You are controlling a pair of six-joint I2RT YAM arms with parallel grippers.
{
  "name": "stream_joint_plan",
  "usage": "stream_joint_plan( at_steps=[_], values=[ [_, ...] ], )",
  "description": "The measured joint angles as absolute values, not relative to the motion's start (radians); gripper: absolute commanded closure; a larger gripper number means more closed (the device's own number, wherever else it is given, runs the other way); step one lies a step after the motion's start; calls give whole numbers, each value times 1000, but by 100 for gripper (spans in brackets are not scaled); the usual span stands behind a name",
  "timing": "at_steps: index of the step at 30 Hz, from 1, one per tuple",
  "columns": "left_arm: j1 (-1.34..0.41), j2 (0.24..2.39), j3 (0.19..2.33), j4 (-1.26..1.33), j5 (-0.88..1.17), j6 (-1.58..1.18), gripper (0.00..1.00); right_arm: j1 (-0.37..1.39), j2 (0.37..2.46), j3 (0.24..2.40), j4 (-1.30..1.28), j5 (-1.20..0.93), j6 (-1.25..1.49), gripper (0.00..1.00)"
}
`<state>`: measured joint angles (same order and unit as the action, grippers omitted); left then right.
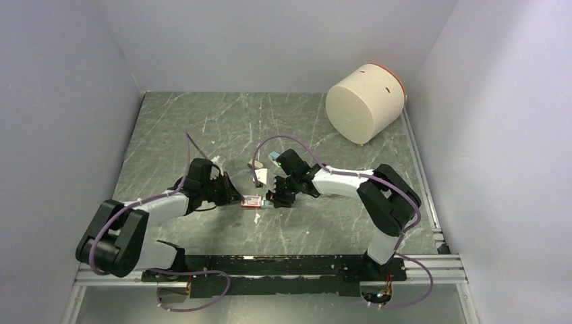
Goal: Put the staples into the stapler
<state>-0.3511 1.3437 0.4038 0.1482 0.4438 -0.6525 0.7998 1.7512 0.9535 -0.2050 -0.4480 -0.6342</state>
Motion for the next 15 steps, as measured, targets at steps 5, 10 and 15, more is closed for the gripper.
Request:
stream_joint_plan(
  at_steps=[5, 10, 15],
  values=[
    [-327, 1275, 419, 27, 323, -651, 93, 800, 1751, 955, -207, -442, -637, 60],
    [-284, 1168, 416, -47, 205, -665, 70, 801, 1751, 956, -208, -435, -634, 43],
    [-276, 1098, 416, -116, 117, -672, 38, 801, 1751, 956, -207, -421, -591, 31]
  ],
)
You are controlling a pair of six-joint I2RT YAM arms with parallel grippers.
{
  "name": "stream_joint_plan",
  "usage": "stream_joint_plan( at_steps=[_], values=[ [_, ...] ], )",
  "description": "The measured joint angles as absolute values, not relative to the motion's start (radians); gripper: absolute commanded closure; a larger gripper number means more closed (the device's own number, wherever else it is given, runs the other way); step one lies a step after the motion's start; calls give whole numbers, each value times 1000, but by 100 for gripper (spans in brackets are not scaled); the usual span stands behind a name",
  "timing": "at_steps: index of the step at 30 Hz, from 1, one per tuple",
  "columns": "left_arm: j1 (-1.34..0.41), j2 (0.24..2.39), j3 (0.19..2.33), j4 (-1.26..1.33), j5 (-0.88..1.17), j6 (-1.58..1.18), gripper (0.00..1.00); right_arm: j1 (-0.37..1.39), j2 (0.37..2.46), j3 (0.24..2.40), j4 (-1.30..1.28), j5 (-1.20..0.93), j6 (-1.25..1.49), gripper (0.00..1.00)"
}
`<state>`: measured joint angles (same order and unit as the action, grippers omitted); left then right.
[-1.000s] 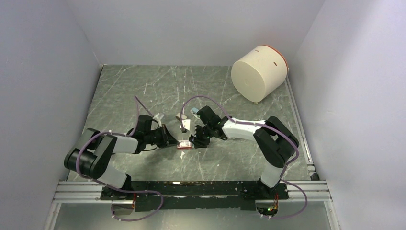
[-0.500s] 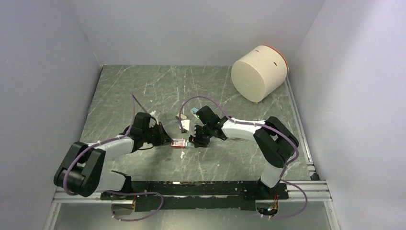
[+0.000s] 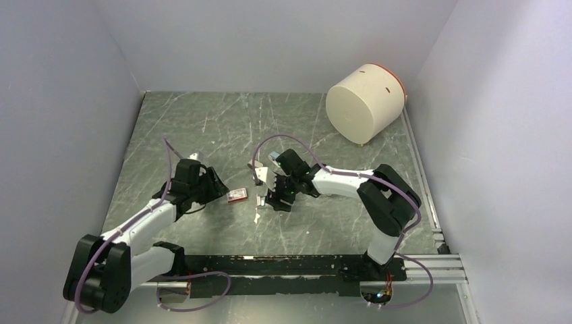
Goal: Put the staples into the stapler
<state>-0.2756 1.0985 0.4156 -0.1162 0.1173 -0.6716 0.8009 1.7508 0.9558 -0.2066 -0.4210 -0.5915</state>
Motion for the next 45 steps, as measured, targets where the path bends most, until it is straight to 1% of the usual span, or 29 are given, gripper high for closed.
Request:
stream_joint_plan(
  at_steps=[3, 7, 12, 17, 20, 23, 27, 30, 32, 34, 37, 39, 45],
  values=[
    [-276, 1058, 419, -155, 83, -674, 32, 801, 1738, 955, -191, -421, -546, 32],
    [-276, 1014, 459, -224, 47, -672, 24, 801, 1664, 954, -119, -392, -436, 34],
    [-276, 956, 511, -253, 61, -667, 12, 804, 1486, 926, 21, -241, -217, 34],
    [-276, 892, 513, -266, 120, -657, 8, 807, 1377, 928, 8, -49, 46, 38],
    [-276, 863, 514, -286, 157, -638, 7, 814, 1366, 927, -70, 81, 200, 40],
    [-276, 824, 522, -313, 196, -616, 6, 828, 1358, 906, -160, 167, 344, 40],
    [-276, 776, 533, -331, 236, -596, 7, 845, 1353, 874, -251, 197, 453, 35],
    [-276, 765, 529, -331, 262, -590, 11, 882, 1393, 873, -316, 239, 496, 30],
    [-277, 777, 514, -327, 270, -590, 17, 929, 1436, 876, -349, 266, 509, 29],
    [-286, 814, 505, -334, 269, -592, 28, 986, 1495, 892, -386, 292, 519, 29],
    [-318, 893, 505, -347, 235, -603, 39, 1043, 1575, 926, -418, 303, 538, 31],
    [-346, 934, 505, -350, 205, -610, 41, 1058, 1618, 950, -427, 304, 557, 32],
    [-408, 995, 501, -342, 141, -656, 40, 1069, 1712, 1018, -437, 307, 604, 34]
  ],
)
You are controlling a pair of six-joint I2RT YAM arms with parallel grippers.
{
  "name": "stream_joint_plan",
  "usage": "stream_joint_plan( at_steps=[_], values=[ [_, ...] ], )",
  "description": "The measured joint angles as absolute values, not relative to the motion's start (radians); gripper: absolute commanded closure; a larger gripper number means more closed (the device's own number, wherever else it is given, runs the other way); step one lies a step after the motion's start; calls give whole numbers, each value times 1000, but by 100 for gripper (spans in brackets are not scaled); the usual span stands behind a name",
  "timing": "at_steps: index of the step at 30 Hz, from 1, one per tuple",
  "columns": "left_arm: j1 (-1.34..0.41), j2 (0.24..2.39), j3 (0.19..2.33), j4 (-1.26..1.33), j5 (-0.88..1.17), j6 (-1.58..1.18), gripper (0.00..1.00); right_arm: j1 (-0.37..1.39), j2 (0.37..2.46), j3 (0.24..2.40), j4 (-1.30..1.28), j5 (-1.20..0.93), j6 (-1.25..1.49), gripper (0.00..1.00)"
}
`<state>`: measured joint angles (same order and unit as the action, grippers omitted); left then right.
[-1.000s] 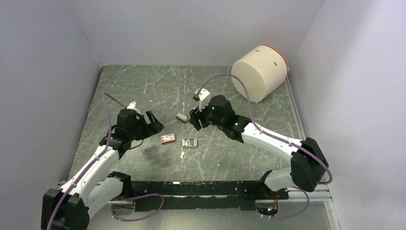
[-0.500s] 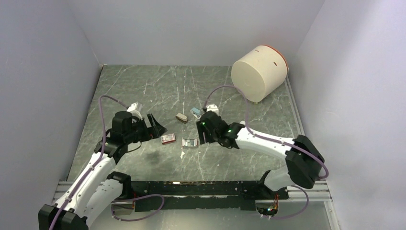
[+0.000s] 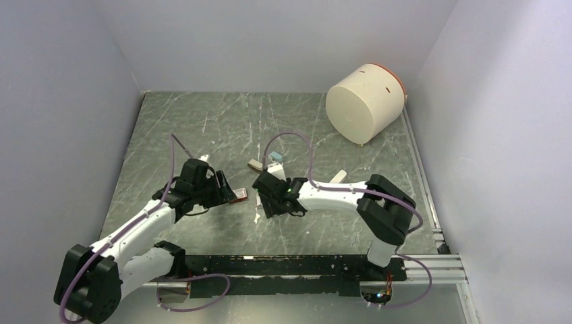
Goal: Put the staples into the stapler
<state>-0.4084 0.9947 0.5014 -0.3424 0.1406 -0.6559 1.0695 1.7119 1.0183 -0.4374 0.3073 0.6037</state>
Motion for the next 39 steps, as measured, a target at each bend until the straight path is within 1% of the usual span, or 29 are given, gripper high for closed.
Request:
stream_joint_plan(
  at_steps=[2, 6, 10, 16, 19, 24, 26, 27, 29, 31, 37, 39],
  values=[
    [-414, 1006, 491, -332, 126, -672, 41, 1072, 1742, 1040, -438, 307, 609, 35],
    [-422, 1037, 459, -313, 113, -700, 46, 1076, 1775, 1063, -437, 307, 614, 38],
    [-435, 1084, 450, -302, 105, -720, 49, 1076, 1794, 1079, -430, 302, 620, 42],
    [-441, 1106, 454, -299, 54, -739, 50, 1077, 1838, 1132, -413, 290, 622, 46],
    [-442, 1089, 476, -307, 18, -745, 48, 1077, 1845, 1145, -410, 283, 623, 45],
    [-442, 1040, 534, -315, -35, -748, 45, 1071, 1811, 1151, -437, 293, 620, 35],
    [-442, 1029, 550, -315, -46, -748, 37, 1058, 1766, 1153, -445, 295, 604, 34],
    [-442, 1024, 556, -315, -51, -749, 31, 1050, 1747, 1157, -447, 294, 593, 34],
    [-442, 1017, 565, -313, -63, -752, 21, 1019, 1718, 1180, -441, 280, 560, 36],
    [-442, 1006, 566, -311, -75, -759, 13, 981, 1718, 1214, -421, 266, 520, 37],
    [-442, 950, 566, -308, -111, -775, 3, 881, 1832, 1349, -366, 203, 390, 39],
    [-442, 943, 566, -308, -117, -776, 3, 870, 1892, 1400, -364, 189, 352, 40]
  ],
)
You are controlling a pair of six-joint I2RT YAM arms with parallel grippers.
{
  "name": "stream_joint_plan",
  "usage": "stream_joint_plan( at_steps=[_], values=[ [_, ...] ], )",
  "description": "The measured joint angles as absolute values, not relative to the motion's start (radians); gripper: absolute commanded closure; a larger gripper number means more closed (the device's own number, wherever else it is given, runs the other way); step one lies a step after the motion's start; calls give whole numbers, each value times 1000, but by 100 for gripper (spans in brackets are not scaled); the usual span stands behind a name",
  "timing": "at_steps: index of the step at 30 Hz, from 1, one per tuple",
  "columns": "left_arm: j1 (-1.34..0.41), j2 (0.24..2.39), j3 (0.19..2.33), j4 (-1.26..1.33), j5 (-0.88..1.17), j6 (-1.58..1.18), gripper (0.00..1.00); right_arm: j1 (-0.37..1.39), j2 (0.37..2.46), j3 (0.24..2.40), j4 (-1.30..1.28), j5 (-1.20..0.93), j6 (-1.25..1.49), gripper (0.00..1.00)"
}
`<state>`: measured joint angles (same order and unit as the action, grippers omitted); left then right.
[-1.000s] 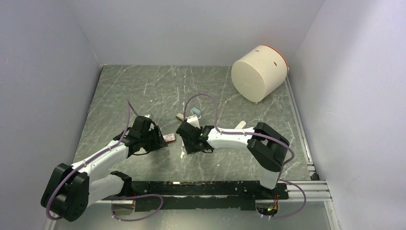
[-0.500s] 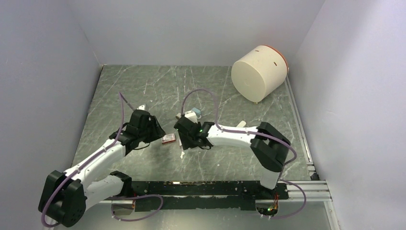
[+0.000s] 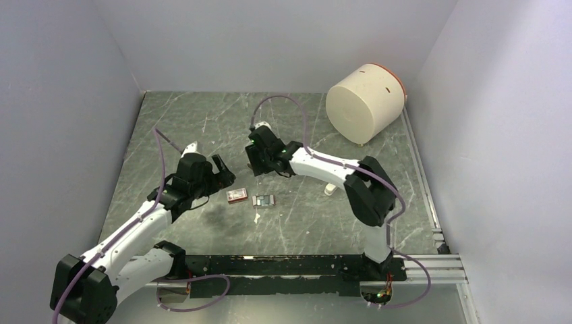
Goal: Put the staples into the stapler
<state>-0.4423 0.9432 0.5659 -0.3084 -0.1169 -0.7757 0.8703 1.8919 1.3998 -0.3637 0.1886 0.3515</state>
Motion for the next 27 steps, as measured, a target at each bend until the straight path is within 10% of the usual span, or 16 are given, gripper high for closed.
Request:
stream_joint_plan(
  at_steps=[23, 27],
  values=[
    [-442, 1016, 561, -228, -39, -778, 9, 855, 2078, 1516, -336, 157, 180, 53],
    [-442, 1020, 561, -215, -35, -778, 10, 851, 2097, 1523, -326, 145, 169, 69]
  ],
)
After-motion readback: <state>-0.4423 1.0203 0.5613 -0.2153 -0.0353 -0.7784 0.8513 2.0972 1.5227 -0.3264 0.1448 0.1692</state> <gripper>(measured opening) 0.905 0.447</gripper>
